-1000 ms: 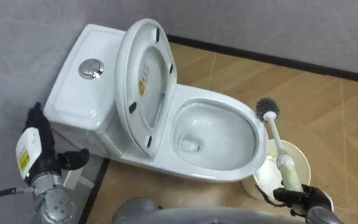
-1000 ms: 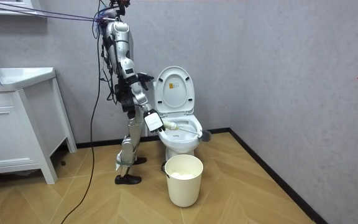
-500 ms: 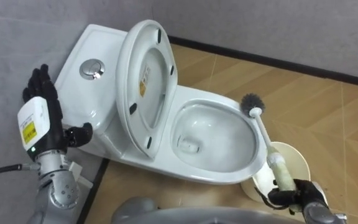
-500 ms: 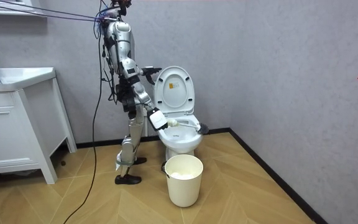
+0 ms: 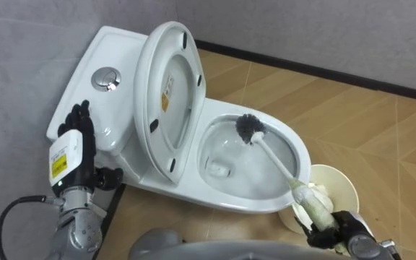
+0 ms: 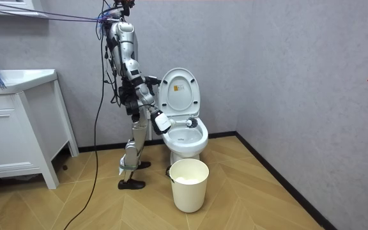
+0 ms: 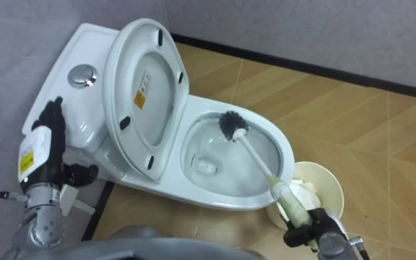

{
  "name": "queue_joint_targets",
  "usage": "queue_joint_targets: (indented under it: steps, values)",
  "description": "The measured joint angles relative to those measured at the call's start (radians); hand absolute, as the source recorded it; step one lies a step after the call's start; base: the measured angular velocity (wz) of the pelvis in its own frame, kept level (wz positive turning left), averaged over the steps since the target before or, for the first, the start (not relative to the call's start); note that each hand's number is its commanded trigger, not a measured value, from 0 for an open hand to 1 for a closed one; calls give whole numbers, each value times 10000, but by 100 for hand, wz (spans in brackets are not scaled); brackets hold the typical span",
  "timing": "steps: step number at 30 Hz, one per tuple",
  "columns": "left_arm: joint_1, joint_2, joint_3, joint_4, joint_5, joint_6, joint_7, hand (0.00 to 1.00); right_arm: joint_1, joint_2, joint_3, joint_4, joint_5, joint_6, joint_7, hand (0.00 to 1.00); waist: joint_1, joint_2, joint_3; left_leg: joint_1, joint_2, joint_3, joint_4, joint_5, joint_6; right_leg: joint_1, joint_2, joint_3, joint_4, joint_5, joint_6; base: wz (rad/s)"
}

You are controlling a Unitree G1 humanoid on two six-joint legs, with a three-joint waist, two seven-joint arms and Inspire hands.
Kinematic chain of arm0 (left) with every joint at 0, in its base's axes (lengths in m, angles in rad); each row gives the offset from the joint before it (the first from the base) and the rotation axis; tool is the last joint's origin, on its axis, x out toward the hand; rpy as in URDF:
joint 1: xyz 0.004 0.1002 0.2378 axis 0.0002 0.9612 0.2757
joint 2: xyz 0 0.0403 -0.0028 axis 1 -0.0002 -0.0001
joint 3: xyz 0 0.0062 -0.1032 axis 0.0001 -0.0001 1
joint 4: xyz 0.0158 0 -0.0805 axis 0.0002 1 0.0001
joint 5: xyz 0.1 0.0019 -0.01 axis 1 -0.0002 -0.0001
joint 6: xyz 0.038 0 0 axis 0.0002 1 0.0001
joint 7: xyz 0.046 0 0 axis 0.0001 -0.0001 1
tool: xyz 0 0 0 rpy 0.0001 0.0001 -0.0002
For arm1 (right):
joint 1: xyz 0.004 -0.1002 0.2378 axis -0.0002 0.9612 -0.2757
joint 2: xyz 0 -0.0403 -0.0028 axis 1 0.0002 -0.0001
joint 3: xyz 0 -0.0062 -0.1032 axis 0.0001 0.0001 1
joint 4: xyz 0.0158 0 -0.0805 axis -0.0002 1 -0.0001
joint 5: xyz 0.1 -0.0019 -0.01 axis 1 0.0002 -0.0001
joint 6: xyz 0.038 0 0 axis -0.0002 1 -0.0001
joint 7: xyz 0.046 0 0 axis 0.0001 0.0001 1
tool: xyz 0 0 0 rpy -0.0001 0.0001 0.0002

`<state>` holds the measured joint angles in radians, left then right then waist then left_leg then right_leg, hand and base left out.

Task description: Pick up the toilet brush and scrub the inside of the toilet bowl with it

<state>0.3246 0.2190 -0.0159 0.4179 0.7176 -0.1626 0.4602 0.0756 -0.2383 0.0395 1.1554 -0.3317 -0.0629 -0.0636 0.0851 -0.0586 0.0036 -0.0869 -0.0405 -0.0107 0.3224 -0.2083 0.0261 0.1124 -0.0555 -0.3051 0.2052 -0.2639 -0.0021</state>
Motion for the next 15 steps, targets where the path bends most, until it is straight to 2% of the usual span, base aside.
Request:
queue_joint_targets:
  steps: [4,7,11,13,15]
  values:
    - [-202,267,-38,323,18,25,-3,0,17,-234,69,-325,-322,-7,151,100,-74,43,7,8,4,54,-14,2,3,-9,-4,14,25,0,0,0]
    - [-390,299,1,835,404,40,7,0,3,-377,62,-372,-509,-9,253,100,-7,78,11,108,97,239,-51,1,1,-5,-2,136,70,0,-1,-13]
    - [-667,327,95,1373,622,14,37,0,15,-558,67,-612,-1011,0,461,100,22,144,22,109,105,337,-91,4,-5,-77,21,272,97,3,-13,-11]
    - [-834,398,127,1704,619,12,31,0,23,-657,67,-780,-1503,-14,522,100,-33,271,-10,124,104,367,-53,8,-4,-80,16,294,22,3,-21,-6]
    - [-865,444,145,1791,622,21,5,0,24,-662,67,-824,-1918,-13,526,100,-59,305,-28,129,104,385,-63,10,-4,-81,16,313,6,2,-22,0]
